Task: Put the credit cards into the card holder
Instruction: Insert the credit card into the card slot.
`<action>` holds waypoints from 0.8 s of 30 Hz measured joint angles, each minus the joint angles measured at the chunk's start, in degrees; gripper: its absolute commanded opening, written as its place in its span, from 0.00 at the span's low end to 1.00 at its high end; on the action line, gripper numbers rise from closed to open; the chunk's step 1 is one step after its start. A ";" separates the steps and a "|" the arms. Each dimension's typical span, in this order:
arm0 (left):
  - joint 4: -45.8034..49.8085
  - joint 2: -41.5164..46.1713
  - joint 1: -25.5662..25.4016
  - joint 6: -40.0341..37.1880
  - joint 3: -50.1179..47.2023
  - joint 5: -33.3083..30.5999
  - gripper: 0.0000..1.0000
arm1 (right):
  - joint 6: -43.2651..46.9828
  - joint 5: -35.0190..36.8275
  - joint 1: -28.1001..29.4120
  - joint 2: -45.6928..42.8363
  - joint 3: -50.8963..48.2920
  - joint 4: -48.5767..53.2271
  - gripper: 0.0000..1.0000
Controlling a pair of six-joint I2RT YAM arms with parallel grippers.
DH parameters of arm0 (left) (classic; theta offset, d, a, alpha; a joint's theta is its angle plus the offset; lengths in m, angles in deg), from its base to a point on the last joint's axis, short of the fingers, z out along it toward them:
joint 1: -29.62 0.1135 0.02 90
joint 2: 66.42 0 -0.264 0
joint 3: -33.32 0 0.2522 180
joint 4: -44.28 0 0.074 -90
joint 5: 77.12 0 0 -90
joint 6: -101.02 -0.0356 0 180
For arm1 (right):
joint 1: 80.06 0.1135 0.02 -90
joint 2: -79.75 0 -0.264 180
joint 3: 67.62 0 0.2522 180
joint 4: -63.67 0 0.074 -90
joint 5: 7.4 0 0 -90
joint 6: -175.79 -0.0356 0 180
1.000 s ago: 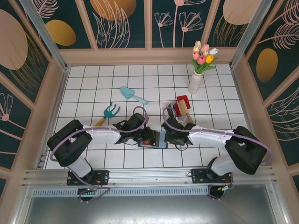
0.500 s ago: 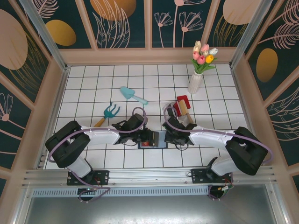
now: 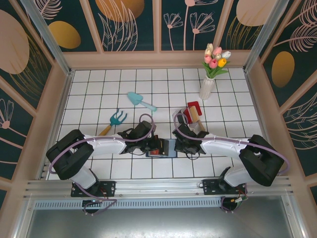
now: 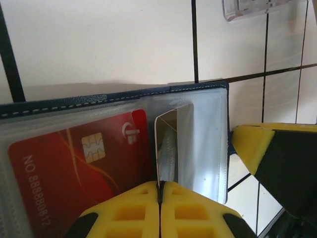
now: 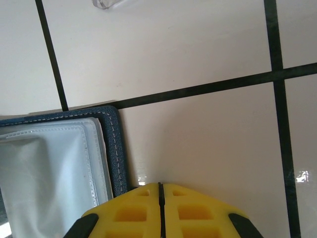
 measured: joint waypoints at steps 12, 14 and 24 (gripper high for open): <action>-6.08 -2.47 -2.38 5.77 -1.31 -2.21 0.10 | -0.20 -0.79 -0.37 -1.11 -1.55 -1.99 0.07; -6.45 -2.99 -2.51 5.81 -1.20 -2.21 0.11 | -0.20 -0.81 -0.37 -1.14 -1.60 -2.08 0.06; -5.03 -5.20 -2.69 2.71 1.57 -0.92 0.20 | -0.17 -0.94 -0.50 -1.20 -1.73 -2.27 0.06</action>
